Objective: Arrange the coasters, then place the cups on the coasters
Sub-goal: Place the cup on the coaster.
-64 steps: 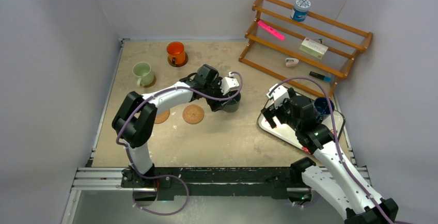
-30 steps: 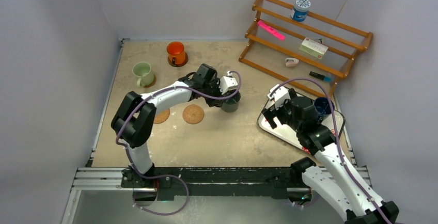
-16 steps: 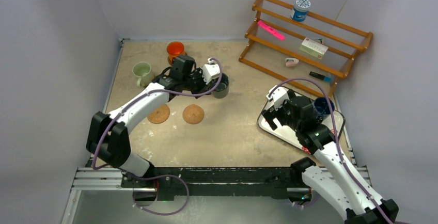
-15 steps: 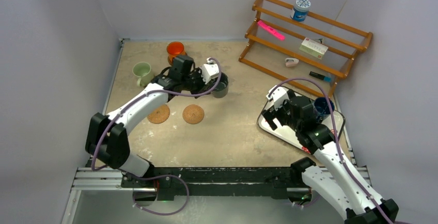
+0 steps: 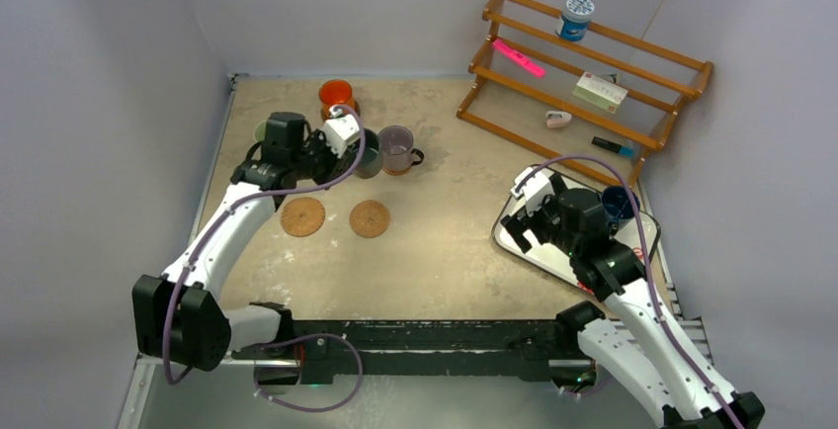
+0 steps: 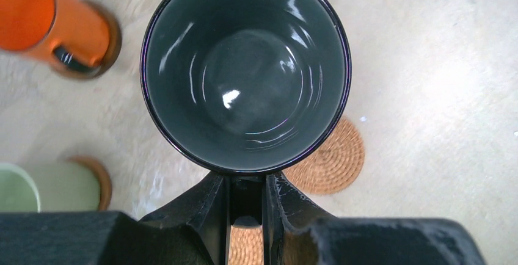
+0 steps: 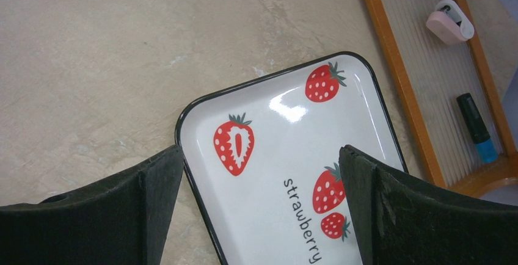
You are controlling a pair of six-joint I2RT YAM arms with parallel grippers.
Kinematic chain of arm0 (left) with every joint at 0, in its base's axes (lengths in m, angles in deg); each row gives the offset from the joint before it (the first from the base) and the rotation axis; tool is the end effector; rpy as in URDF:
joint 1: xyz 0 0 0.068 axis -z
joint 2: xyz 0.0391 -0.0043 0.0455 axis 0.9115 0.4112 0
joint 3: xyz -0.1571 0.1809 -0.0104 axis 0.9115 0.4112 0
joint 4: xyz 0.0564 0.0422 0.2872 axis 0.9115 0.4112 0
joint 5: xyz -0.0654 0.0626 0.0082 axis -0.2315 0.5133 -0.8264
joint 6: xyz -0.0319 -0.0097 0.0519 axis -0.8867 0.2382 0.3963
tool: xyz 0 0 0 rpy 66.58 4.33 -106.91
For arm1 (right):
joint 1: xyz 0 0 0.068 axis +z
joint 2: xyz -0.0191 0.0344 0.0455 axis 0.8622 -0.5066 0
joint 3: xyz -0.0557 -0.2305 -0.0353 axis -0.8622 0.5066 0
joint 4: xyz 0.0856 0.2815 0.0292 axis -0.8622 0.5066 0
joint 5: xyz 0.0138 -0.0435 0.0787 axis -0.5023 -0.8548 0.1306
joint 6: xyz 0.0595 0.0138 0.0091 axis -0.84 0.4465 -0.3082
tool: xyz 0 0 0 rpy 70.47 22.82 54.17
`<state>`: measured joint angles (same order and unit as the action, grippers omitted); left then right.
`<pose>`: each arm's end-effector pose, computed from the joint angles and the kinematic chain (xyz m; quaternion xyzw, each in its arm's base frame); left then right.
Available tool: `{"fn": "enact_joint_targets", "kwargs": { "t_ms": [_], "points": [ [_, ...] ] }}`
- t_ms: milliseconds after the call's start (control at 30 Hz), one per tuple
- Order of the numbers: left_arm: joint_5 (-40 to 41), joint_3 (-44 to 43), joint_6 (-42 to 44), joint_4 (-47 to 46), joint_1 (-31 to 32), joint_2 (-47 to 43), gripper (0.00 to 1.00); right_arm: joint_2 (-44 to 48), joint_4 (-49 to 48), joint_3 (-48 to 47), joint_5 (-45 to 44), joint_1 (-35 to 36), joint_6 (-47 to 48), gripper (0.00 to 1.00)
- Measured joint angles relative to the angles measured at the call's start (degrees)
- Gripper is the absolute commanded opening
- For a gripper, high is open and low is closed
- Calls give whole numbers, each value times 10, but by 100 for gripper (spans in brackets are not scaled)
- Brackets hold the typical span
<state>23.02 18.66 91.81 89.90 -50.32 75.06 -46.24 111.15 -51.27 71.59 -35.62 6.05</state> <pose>0.3142 -0.1049 0.2573 0.3693 0.8049 -0.1446 0.4415 0.2107 0.0934 0.2588 -0.3268 0.7704 0.0060 0.5474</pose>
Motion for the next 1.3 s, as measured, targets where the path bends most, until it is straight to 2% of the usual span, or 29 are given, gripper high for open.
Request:
{"fn": "enact_joint_targets", "kwargs": {
  "t_ms": [300,667,1033,1300],
  "points": [
    [-13,61,2,16,-120,-56,0,3,2,2,17,0,8,99],
    [-55,100,33,32,-258,-60,0,29,13,9,49,0,23,99],
    [-68,169,81,48,-304,-92,0,30,17,10,61,0,27,99],
    [-90,179,107,54,-342,-93,0,34,20,10,64,0,30,99]
  ]
}}
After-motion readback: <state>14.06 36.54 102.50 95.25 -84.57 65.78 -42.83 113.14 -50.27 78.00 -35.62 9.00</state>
